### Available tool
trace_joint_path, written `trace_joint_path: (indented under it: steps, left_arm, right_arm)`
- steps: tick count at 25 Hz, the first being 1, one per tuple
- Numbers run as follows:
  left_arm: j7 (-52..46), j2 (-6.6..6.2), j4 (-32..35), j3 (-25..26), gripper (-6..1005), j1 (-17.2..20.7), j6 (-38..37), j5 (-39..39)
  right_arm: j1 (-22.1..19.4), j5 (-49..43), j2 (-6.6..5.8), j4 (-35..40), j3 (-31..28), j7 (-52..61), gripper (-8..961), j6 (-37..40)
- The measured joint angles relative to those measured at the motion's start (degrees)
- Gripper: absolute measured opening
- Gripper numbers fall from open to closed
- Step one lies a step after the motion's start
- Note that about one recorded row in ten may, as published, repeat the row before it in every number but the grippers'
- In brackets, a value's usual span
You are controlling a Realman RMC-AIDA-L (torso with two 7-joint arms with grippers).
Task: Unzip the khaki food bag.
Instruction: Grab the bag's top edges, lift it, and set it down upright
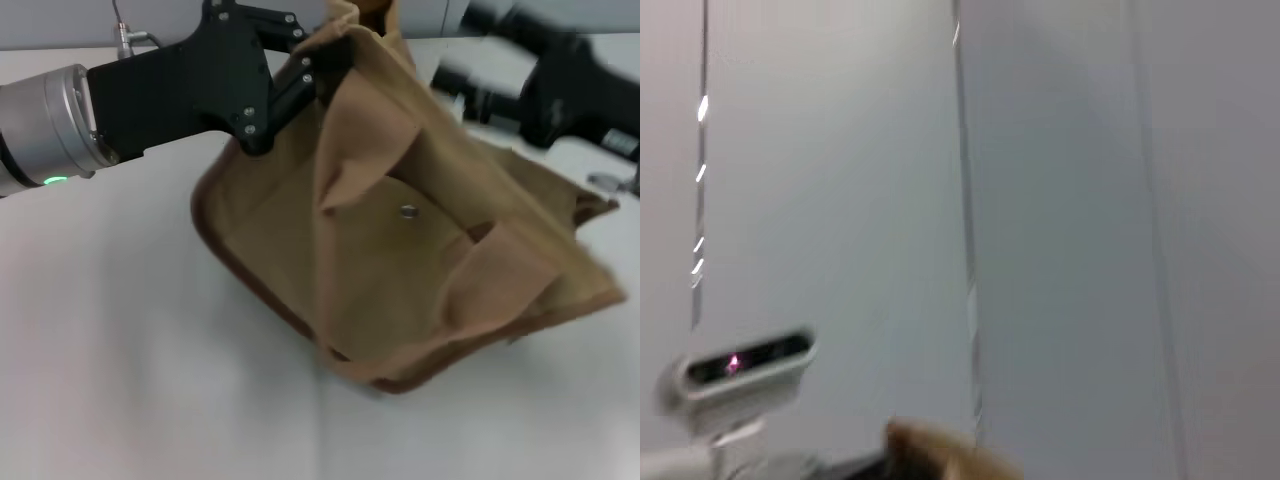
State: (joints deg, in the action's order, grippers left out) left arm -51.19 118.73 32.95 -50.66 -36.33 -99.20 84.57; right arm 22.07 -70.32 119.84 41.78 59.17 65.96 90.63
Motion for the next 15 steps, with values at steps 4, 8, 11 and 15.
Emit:
trace_joint_path:
  steps: [4,8,11,15]
  left_arm:
    - [0.02,0.03,0.40,-1.23,32,-0.05,0.24,0.00]
    - [0.08,0.02,0.50,-1.51,33,-0.06,0.30,0.18]
    - [0.11,-0.02,0.76,-1.53,33,-0.06,0.32,0.47]
    - [0.13,-0.07,1.16,-1.57,33,-0.02,0.32,0.63]
  right_arm:
    - [1.32,4.40,-0.03,-0.18,4.02,-1.31,842,-6.25]
    - [3.57,4.55,-0.03,0.49,8.10,-1.41,842,-11.64]
    - [4.80,4.00,-0.23,1.76,11.42,-0.31,842,-13.97]
    - [4.62,-2.91,-0.35,6.45,12.48,5.67,843,-15.11]
